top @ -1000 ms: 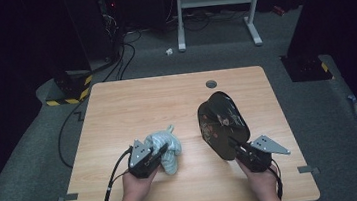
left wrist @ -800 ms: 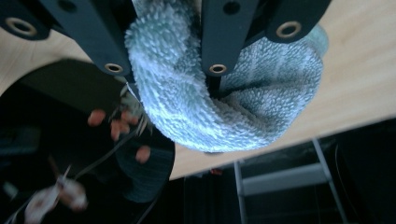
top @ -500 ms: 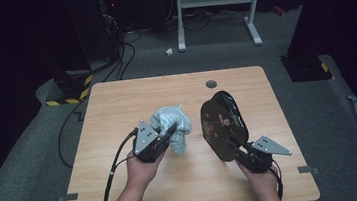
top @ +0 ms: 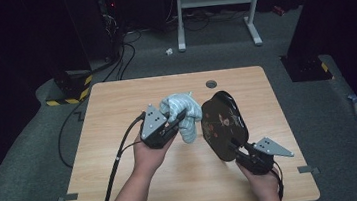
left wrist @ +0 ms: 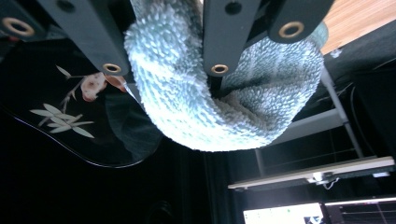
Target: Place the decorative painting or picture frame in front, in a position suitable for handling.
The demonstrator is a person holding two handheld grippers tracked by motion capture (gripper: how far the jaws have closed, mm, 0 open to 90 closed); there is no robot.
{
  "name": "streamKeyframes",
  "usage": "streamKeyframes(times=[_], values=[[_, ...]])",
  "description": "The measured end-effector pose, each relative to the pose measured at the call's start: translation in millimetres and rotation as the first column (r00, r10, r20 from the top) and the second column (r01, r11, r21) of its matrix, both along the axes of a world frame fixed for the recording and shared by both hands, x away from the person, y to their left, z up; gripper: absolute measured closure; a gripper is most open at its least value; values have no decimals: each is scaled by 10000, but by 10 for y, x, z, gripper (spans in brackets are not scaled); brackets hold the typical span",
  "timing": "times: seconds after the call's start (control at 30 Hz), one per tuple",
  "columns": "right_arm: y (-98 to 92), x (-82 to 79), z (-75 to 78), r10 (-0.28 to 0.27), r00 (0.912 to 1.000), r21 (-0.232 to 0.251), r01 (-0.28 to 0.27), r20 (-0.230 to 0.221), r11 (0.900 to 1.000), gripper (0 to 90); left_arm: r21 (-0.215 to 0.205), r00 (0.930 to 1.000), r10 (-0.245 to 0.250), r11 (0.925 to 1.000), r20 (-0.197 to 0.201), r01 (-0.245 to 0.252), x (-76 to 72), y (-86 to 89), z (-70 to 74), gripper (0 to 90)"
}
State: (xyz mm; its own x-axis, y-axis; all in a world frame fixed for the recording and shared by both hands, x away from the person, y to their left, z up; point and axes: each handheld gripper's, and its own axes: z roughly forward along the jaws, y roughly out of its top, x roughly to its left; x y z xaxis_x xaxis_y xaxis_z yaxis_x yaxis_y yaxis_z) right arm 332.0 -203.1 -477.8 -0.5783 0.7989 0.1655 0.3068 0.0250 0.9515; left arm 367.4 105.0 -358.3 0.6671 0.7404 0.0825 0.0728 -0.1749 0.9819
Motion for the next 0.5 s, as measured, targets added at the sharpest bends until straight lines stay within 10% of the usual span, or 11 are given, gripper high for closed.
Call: streamKeyframes(times=[0.5], values=[[-137, -21, -23, -187, 9998, -1, 187, -19, 9998, 683, -145, 9970, 56, 9999, 777, -45, 17, -225, 230, 776]])
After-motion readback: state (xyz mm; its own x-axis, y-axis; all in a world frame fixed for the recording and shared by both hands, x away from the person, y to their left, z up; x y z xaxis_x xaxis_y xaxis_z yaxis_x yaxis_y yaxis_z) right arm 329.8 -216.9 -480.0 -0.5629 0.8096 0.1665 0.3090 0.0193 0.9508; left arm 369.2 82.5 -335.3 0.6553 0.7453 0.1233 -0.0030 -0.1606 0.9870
